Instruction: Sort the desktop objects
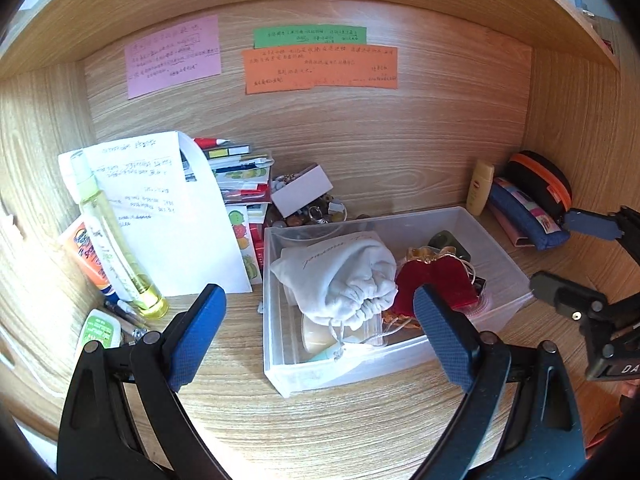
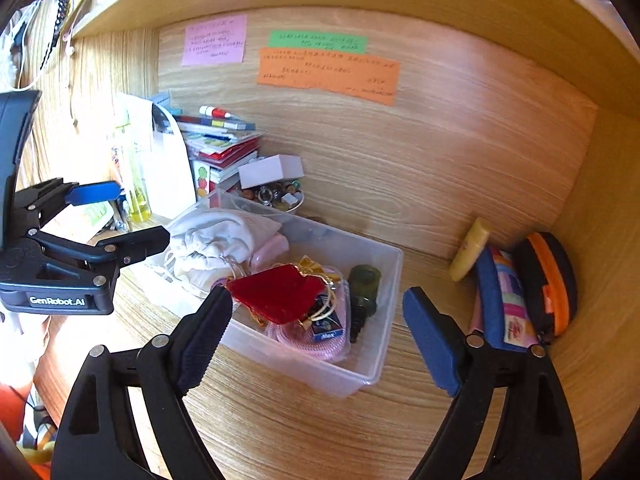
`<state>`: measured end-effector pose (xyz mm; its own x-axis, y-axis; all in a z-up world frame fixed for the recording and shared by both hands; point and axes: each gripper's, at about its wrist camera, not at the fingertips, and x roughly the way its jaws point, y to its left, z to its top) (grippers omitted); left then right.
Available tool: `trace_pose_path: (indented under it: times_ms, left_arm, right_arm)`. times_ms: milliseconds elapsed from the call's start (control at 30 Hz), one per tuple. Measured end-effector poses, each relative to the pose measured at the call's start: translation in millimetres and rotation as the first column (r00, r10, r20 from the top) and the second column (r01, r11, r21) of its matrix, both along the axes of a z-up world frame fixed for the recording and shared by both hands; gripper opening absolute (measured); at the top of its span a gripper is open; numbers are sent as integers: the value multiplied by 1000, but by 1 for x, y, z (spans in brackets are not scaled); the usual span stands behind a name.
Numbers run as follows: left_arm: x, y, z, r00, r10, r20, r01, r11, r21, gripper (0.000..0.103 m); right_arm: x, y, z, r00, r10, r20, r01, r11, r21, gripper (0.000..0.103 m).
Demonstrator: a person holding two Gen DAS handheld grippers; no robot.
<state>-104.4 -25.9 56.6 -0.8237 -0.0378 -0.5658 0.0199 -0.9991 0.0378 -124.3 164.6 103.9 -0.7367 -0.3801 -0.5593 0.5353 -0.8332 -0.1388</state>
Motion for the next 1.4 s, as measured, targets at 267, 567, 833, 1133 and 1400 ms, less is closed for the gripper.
trace_pose_path:
  times_ms: [267, 567, 833, 1133, 1400]
  left_arm:
    - [14, 8, -7, 1000, 21, -14, -21, 1000, 3, 96]
    - [26, 15, -12, 998, 51, -42, -52, 999, -10, 96]
    - [25, 14, -18, 998, 54, -19, -54, 999, 8, 96]
    - [22, 12, -21, 999, 53, -11, -53, 998, 28, 96]
    - [24, 13, -19, 999, 49, -16, -49, 998, 38, 96]
  right_arm:
    - [23, 12, -4, 996, -57, -64, 54, 998, -41, 97]
    - [33, 12, -16, 995, -79, -63, 74, 993, -88, 97]
    - [26, 15, -24, 996, -92, -20, 89, 989, -118, 97]
    - [19, 15, -30, 995, -103, 16, 104, 987, -124, 97]
    - [15, 13, -34, 994, -101, 37, 105, 987, -119, 97]
